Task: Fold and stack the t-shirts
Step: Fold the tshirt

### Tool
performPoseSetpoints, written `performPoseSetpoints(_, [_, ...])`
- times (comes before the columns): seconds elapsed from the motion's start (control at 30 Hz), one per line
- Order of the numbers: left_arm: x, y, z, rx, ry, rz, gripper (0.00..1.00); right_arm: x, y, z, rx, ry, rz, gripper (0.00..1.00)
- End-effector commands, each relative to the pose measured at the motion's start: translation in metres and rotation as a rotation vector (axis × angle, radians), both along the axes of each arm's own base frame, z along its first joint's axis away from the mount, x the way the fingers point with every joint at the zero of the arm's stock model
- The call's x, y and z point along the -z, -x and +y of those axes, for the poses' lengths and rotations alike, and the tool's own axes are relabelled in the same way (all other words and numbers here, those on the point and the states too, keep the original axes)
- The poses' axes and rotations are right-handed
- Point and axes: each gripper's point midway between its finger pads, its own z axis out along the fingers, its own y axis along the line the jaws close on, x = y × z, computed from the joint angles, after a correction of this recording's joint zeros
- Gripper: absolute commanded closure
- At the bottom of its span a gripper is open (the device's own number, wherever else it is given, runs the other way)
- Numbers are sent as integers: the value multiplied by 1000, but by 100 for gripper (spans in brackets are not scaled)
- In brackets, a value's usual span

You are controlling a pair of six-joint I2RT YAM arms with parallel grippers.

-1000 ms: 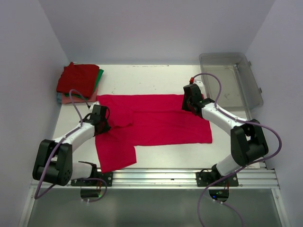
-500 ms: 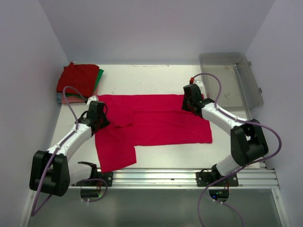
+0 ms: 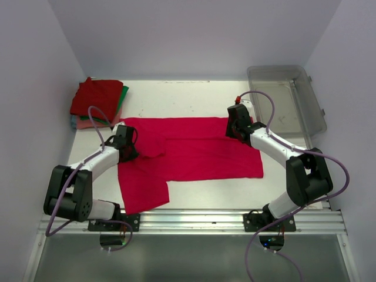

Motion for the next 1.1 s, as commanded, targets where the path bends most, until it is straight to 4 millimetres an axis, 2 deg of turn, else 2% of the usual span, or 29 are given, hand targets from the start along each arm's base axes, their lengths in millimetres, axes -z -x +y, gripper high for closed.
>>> performPoseSetpoints(0.0, [-14,-14,1,1,3,-74,76,-11,-9,-1,4,-5,-43,61])
performPoseSetpoints(0.3, [-21,7,8,-13,-9,-90,76,-8,-8,0,7,-7,-38,62])
performPoseSetpoints(0.53, [-3,16,18,-30,-43,-64,76,-10,-7,0,5,-9,-43,62])
performPoseSetpoints(0.7, [4,12,12,-14,-15,-64,80,-12,-6,-2,10,-5,-46,62])
performPoseSetpoints(0.93, [-7,17,8,-6,5,-55,81,-11,-6,-2,10,-3,-43,62])
performPoseSetpoints(1.07, [-29,25,2,-6,57,-96,80,-10,-6,-3,10,0,-42,62])
